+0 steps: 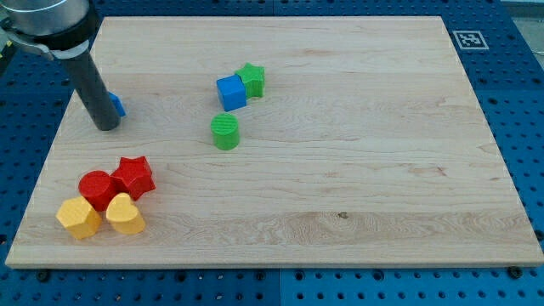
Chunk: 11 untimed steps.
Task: Push the blue triangle slightly right
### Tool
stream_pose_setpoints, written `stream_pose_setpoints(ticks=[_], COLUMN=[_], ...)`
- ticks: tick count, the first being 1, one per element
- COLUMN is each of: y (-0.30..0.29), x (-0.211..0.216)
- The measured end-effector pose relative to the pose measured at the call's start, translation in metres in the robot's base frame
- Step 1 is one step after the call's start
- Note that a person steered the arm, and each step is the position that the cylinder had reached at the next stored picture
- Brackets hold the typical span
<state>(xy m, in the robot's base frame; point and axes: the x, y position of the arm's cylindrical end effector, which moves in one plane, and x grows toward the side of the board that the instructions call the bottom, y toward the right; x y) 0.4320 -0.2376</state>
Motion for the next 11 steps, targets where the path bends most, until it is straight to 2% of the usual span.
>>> stream_pose_setpoints(ticks=[2, 4, 5, 7, 10, 11], y=[-0.051, -0.048, -0.044, -0.036, 0.012, 0.027], x=[-0.002, -0.047, -0.047, -0.019, -0.021, -0.004])
